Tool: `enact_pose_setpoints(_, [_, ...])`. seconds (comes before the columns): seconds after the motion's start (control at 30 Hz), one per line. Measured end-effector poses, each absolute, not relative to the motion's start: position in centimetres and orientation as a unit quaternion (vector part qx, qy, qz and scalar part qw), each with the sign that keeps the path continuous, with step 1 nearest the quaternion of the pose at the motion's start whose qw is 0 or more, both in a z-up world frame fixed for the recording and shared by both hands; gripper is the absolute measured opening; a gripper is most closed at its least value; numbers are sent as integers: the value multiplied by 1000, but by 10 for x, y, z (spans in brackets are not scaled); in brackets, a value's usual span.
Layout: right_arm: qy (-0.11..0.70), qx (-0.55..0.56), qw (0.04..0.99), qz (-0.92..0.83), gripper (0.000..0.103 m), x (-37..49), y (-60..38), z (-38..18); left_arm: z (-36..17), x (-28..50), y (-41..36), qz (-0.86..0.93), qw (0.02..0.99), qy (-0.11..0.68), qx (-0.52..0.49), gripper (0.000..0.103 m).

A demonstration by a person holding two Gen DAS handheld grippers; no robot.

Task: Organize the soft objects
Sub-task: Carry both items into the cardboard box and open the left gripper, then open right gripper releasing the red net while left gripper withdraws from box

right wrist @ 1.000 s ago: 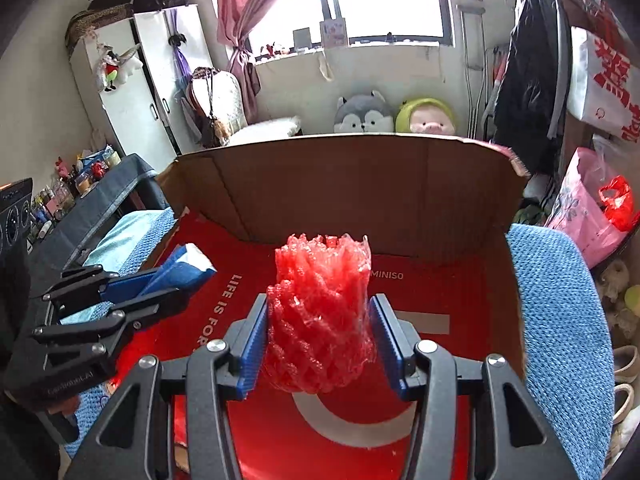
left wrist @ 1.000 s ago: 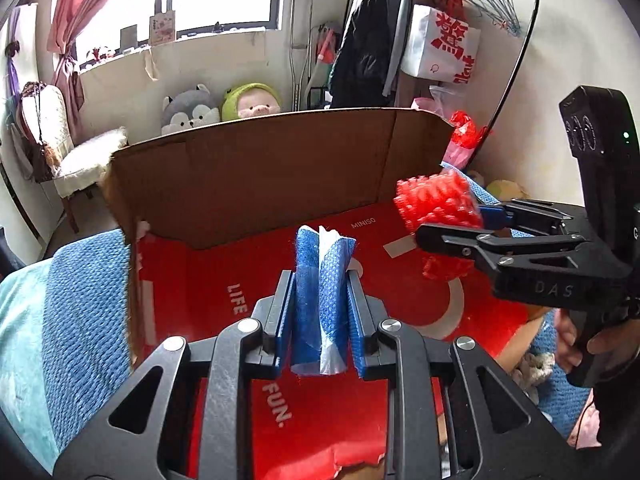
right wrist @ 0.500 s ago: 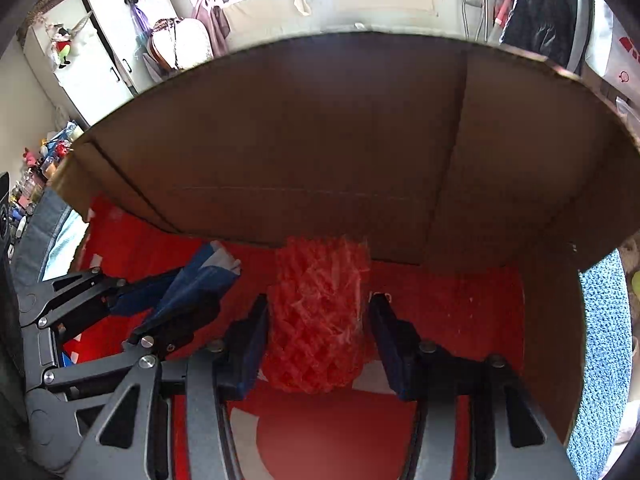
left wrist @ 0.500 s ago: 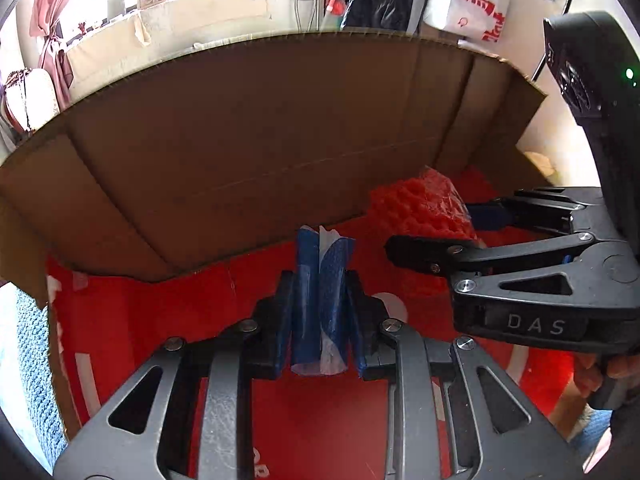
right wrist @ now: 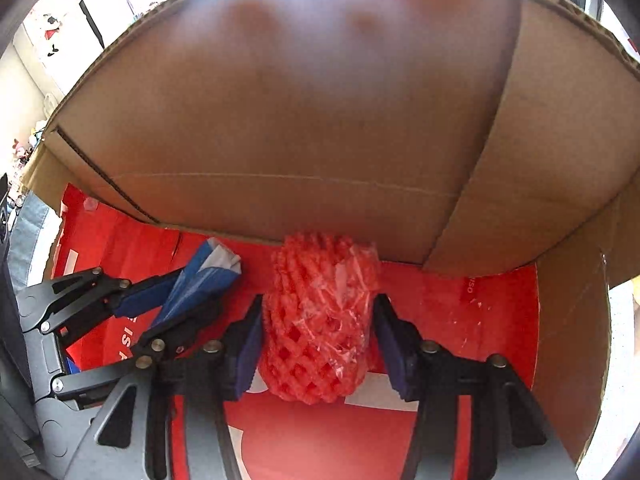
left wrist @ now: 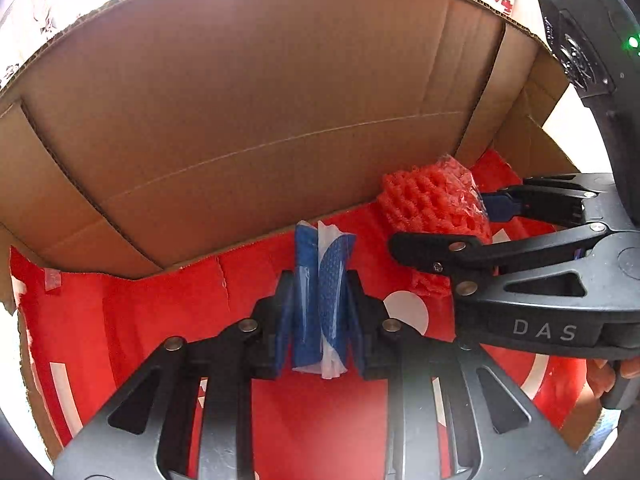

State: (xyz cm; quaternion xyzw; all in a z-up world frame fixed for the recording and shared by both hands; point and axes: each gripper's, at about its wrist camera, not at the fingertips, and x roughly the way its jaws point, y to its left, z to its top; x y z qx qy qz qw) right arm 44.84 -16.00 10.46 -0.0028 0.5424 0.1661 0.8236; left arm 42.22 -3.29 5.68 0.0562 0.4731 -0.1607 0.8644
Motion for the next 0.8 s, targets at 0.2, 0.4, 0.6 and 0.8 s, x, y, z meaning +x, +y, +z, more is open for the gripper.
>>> enact_pose_setpoints(0.2, [549, 3, 819, 168, 57, 456, -156, 105, 57, 421, -32, -162, 865, 470, 61, 23])
enact_pose_setpoints(0.4, [550, 5, 818, 168, 58, 459, -151, 98, 59, 419, -32, -156, 866, 470, 66, 24])
enact_pose_setpoints(0.6, [550, 6, 818, 169, 60, 464, -168, 87, 60, 420, -34, -153, 866, 472, 66, 31])
enact_pose_setpoints(0.8, [550, 3, 818, 167, 63, 464, -168, 84, 63, 417, -35, -155, 870, 462, 69, 59])
